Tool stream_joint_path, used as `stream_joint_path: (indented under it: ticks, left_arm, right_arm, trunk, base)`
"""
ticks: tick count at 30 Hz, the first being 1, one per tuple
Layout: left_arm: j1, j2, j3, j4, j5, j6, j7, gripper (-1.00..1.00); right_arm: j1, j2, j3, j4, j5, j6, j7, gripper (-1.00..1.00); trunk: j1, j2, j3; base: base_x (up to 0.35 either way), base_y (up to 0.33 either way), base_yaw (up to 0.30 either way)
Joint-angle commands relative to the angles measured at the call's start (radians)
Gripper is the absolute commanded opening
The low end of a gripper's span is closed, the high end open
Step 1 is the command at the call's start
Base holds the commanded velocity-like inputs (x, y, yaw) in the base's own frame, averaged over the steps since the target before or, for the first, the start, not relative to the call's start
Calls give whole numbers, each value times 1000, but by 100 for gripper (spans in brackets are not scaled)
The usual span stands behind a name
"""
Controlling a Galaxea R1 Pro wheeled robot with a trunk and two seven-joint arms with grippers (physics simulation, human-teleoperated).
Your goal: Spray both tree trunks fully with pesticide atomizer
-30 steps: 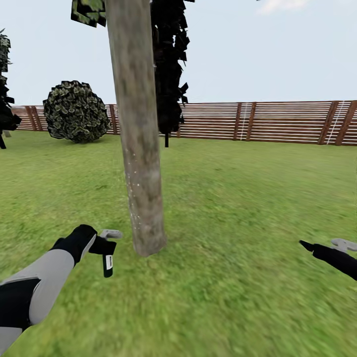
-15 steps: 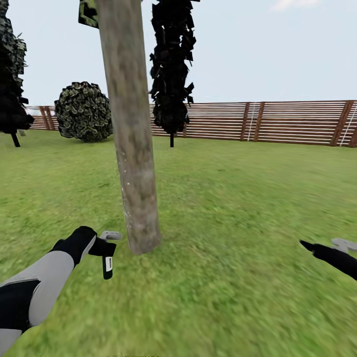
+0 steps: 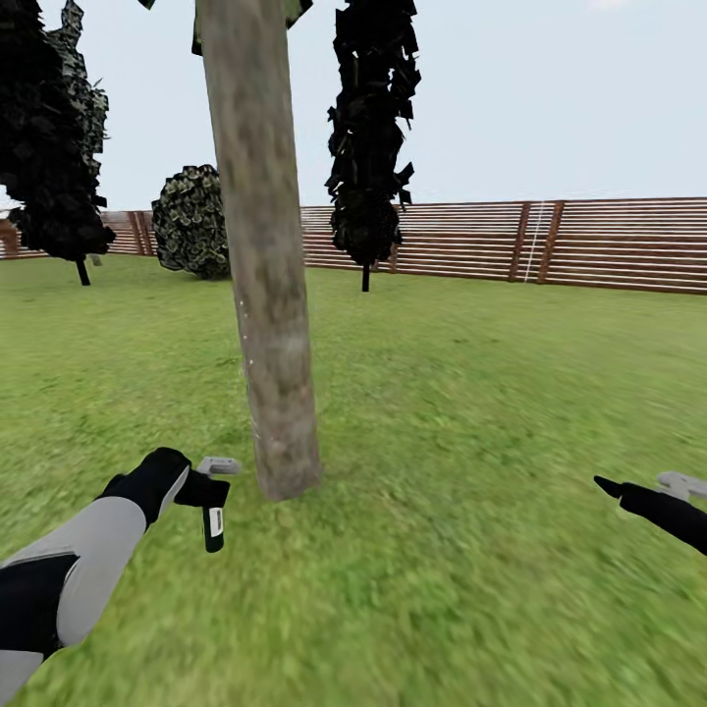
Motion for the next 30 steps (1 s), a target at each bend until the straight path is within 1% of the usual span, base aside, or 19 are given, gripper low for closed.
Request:
stream_joint_path:
  ticks: [1, 3, 4, 6, 8, 11, 23, 30]
  left_arm:
    - [0, 0, 1, 0, 0, 0, 0, -100]
    - [0, 1, 3, 0, 1, 0, 0, -100]
    - [0, 5, 4, -1, 1, 0, 0, -100]
    - [0, 15, 17, -1, 1, 0, 0, -100]
    - [0, 19, 32, -2, 1, 0, 0, -100]
    - [0, 21, 42, -2, 1, 0, 0, -100]
    - [0, 22, 44, -2, 1, 1, 0, -100]
    - [0, 22, 44, -1, -1, 2, 0, -100]
  right_arm:
    - [0, 0, 0, 0, 0, 0, 0, 100]
    - [0, 0, 0, 0, 0, 0, 0, 100]
    - [0, 0, 0, 0, 0, 0, 0, 100]
    - [0, 0, 0, 0, 0, 0, 0, 100]
    - [0, 0, 0, 0, 0, 0, 0, 100]
    - [0, 0, 0, 0, 1, 0, 0, 100]
    - [0, 0, 0, 0, 1, 0, 0, 100]
    - [0, 0, 0, 0, 1, 0, 0, 100]
  trunk:
    - [0, 0, 0]
    - [0, 0, 0]
    - [0, 0, 0]
    - [0, 0, 0]
    - [0, 0, 0]
    - [0, 0, 0]
    - [0, 0, 0]
    - [0, 0, 0]
  base:
    - [137, -320, 16]
    - [139, -320, 8]
    - [140, -320, 64]
    - [140, -320, 183]
    - [140, -320, 234]
    - [140, -320, 253]
    - [84, -321, 241]
    - [3, -324, 61]
